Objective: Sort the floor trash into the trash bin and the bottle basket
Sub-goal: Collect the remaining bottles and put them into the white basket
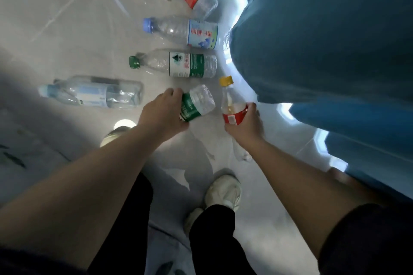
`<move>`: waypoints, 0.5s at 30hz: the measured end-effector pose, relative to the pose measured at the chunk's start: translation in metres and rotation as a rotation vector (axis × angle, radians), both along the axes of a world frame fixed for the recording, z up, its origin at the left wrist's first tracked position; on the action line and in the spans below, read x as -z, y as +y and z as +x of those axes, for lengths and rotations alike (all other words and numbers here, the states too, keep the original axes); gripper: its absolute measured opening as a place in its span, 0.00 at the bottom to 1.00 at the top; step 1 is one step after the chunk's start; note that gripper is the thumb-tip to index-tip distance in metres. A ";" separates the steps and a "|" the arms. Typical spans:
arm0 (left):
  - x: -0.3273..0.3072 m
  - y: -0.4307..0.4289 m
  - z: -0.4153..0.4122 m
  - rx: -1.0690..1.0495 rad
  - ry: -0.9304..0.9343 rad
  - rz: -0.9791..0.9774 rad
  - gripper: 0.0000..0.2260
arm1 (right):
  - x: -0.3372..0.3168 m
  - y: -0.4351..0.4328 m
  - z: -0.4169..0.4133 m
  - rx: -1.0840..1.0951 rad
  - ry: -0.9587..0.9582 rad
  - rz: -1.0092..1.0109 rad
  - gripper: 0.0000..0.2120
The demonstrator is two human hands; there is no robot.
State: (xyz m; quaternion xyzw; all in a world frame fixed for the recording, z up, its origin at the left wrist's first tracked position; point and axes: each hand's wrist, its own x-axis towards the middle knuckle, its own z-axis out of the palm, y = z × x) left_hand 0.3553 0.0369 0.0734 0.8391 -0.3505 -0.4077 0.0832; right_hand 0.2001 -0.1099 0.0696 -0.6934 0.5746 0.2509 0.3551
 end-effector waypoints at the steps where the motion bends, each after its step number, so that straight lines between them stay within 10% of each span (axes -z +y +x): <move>1: -0.024 0.002 0.004 -0.017 0.014 -0.023 0.29 | -0.024 0.002 0.004 -0.018 -0.027 0.022 0.36; 15: -0.479 0.039 0.075 -0.417 -0.052 -0.323 0.32 | -0.492 0.027 0.093 -0.013 -0.528 -0.042 0.28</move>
